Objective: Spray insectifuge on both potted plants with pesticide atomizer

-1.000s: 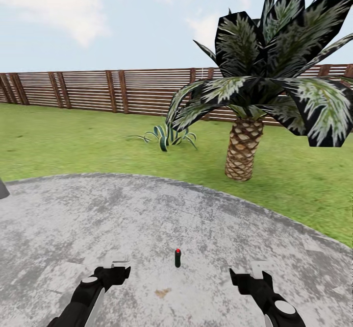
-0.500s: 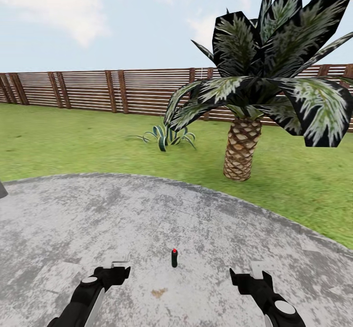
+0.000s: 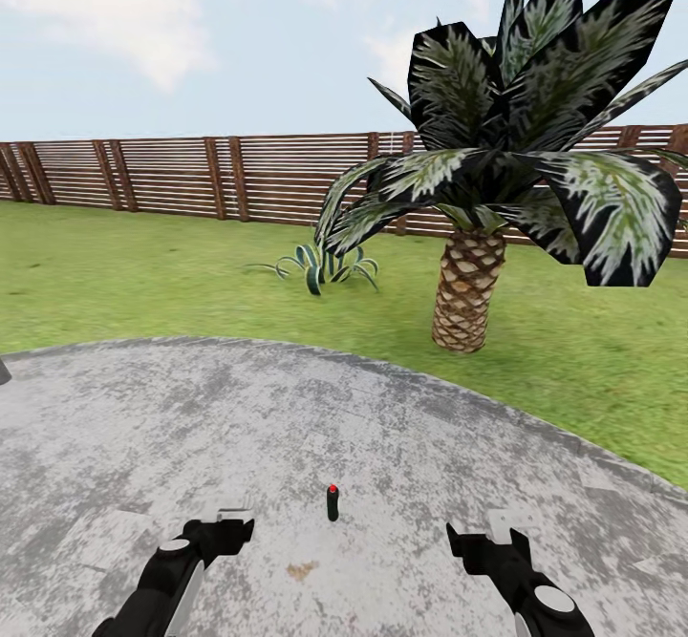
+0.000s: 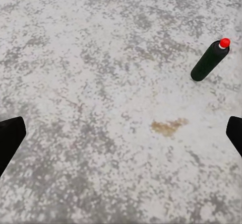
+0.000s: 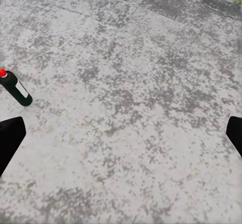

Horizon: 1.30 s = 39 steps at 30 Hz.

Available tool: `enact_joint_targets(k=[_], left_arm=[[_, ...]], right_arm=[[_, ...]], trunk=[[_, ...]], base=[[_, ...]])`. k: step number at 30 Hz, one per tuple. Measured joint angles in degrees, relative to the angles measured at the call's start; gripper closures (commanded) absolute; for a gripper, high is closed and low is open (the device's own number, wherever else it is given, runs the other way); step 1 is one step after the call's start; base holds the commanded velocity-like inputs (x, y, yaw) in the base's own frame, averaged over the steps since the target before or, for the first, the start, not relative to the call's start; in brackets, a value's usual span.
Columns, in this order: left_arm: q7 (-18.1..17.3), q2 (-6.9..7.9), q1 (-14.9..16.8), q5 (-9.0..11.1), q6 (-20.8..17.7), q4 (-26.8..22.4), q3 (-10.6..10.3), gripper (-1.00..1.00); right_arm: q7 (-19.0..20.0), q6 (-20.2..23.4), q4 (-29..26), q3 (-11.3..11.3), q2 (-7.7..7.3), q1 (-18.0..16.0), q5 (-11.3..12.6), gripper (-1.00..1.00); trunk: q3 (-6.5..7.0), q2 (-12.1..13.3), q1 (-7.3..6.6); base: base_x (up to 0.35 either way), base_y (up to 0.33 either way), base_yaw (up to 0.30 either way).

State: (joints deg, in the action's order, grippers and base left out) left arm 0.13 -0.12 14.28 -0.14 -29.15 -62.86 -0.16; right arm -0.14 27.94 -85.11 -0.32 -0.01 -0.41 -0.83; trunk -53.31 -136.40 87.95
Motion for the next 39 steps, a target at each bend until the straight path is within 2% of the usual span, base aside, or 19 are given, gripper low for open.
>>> enact_joint_targets(k=[4,5,6,7,8,10,11,12,13,15,18,23,30,39], left_arm=[[0.0,0.03,1.6,0.2,0.0,0.1,0.0,-1.00],[0.0,0.03,3.1,0.2,0.0,0.2,0.1,-1.00],[0.1,0.04,6.0,0.2,0.0,0.6,0.0,-1.00],[0.1,0.03,10.0,0.2,0.0,3.2,0.0,-1.00],[0.2,0.05,13.3,0.2,-0.1,6.6,0.0,-1.00],[0.1,0.04,16.9,0.2,0.0,10.7,0.0,-1.00],[0.1,0.03,20.5,0.2,0.0,15.5,0.0,-1.00],[0.1,0.02,22.8,0.2,0.0,19.0,0.0,-1.00],[0.1,0.02,23.9,0.2,0.0,20.9,0.0,-1.00],[0.0,0.01,27.9,0.3,0.6,27.8,0.1,-1.00],[0.0,-0.03,29.5,0.1,0.9,30.8,0.0,-1.00],[-0.1,-0.05,30.1,-0.2,1.7,32.0,-0.1,-1.00],[-0.2,-0.06,29.9,-0.3,8.8,32.6,-0.2,-1.00],[-0.1,-0.13,29.8,-0.4,10.0,32.7,-0.2,-1.00]], right_arm=[[0.0,0.9,0.1,0.0,0.07,-0.3,0.0,-1.00],[0.0,2.2,0.1,0.0,0.07,-0.8,0.0,-1.00],[-0.1,5.1,0.1,0.0,0.08,-2.9,0.0,-1.00],[0.0,9.5,0.2,0.1,0.08,-6.9,0.0,-1.00],[0.0,12.1,0.3,0.1,0.09,-11.0,0.0,-1.00],[0.1,13.7,0.4,0.1,0.09,-14.8,0.1,-1.00],[0.2,14.6,0.5,0.1,0.09,-18.6,0.1,-1.00],[0.2,14.9,0.7,0.1,0.09,-21.2,0.1,-1.00],[0.2,15.1,1.1,0.1,0.09,-23.0,0.1,-1.00],[0.2,15.4,1.7,0.1,0.09,-25.2,0.1,-1.00],[0.2,15.4,1.9,0.1,0.03,-26.2,0.2,-1.00],[0.2,15.5,1.8,0.2,-0.07,-26.5,0.8,-1.00],[0.2,15.5,1.8,0.1,0.00,-26.5,1.0,-1.00],[0.2,15.5,2.0,0.2,0.16,-26.4,1.1,-1.00]], trunk=[[0.00,0.0,0.00],[0.01,0.0,0.00],[0.02,0.0,0.00],[0.02,0.0,0.00],[0.02,0.0,0.00],[0.02,0.0,0.00],[0.02,0.0,0.00],[0.02,0.0,0.00],[0.01,0.0,0.00],[0.01,0.0,0.00],[0.00,0.0,0.00],[0.00,0.0,0.00],[0.00,0.0,0.00],[0.00,0.0,0.00]], base=[[0.000,0.000,0.000],[0.000,0.000,0.000],[0.000,0.000,0.000],[0.000,0.000,0.000],[0.000,0.000,0.000],[0.000,0.000,0.000],[0.000,0.000,0.000],[0.000,0.000,0.000],[0.000,0.000,0.000],[0.000,0.000,0.000],[0.000,0.000,0.000],[0.000,0.000,0.000],[0.000,0.000,0.000],[0.000,0.000,-0.022]])
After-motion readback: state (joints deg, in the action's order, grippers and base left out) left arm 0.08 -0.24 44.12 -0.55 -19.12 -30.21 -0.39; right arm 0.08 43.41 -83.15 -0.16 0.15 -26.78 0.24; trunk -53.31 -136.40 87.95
